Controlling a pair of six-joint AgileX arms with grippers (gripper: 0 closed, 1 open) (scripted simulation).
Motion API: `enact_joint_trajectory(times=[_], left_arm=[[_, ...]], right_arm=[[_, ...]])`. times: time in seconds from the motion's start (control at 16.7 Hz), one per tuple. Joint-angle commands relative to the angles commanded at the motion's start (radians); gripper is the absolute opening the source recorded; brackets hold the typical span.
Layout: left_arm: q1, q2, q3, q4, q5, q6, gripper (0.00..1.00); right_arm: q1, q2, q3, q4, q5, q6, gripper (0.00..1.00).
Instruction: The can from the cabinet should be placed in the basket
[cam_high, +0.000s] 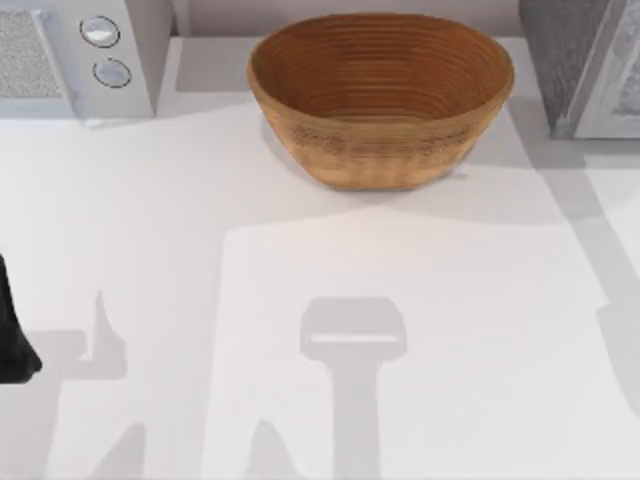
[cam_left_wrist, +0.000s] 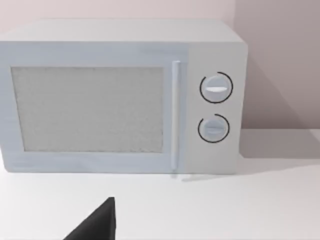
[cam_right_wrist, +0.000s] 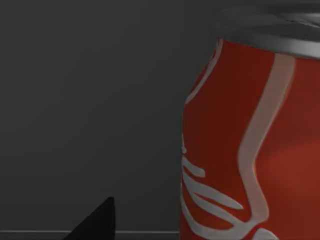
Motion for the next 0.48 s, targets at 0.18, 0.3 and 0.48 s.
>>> enact_joint_trajectory(times=[0.18, 0.3, 0.48], left_arm=[[0.000, 0.000, 0.000, 0.000, 0.000, 0.000, 1.00], [0.000, 0.000, 0.000, 0.000, 0.000, 0.000, 1.00], [0.000, 0.000, 0.000, 0.000, 0.000, 0.000, 1.00]], right_arm=[[-0.001, 0.005, 0.005, 0.000, -0.001, 0.000, 1.00], [-0.001, 0.005, 0.005, 0.000, -0.001, 0.000, 0.92], [-0.001, 0.005, 0.005, 0.000, -0.001, 0.000, 0.70]])
